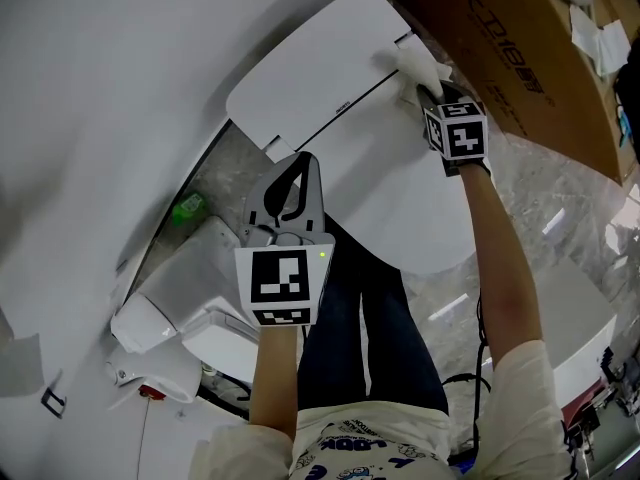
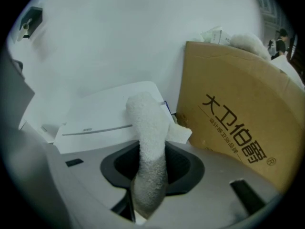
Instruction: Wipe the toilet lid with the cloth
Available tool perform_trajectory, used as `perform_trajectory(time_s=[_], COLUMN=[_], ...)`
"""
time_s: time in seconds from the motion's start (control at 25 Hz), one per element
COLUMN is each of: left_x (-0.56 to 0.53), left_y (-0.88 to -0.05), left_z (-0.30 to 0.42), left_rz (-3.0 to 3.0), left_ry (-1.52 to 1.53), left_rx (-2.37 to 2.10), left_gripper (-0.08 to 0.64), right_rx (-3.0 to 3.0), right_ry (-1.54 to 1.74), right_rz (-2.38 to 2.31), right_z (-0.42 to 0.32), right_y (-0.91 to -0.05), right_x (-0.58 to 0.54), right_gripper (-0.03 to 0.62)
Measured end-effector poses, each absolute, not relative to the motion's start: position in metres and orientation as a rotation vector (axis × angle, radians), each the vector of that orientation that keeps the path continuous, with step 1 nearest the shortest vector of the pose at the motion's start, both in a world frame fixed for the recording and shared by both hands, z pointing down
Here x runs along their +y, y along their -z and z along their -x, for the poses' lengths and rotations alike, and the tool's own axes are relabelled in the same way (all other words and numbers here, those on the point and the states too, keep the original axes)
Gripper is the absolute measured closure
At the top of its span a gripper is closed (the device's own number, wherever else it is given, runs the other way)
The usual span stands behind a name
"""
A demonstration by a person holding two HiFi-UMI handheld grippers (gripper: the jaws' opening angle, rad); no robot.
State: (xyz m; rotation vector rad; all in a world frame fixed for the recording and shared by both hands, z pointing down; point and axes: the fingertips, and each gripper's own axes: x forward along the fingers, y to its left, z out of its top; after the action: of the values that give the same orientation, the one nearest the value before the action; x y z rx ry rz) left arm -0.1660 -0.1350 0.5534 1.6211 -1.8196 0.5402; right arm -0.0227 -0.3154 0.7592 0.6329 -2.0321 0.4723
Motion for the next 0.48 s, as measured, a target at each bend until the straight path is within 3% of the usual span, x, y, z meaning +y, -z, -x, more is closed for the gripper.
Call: perform_trajectory(time_s=[0.48], left_x=[-0.125], left_y=[-0.551], left_z=[0.132], left_rz=[-1.665], left_ry=[-0.563], left_rx=[-1.789], left_gripper=[0.555], right_rx=[-1.999], right_ry=[-0.519], right_rz=[-0.681], right_z=[-0.033], right_y=[-0.761], right_x=[-0.289], right_gripper=[0.472])
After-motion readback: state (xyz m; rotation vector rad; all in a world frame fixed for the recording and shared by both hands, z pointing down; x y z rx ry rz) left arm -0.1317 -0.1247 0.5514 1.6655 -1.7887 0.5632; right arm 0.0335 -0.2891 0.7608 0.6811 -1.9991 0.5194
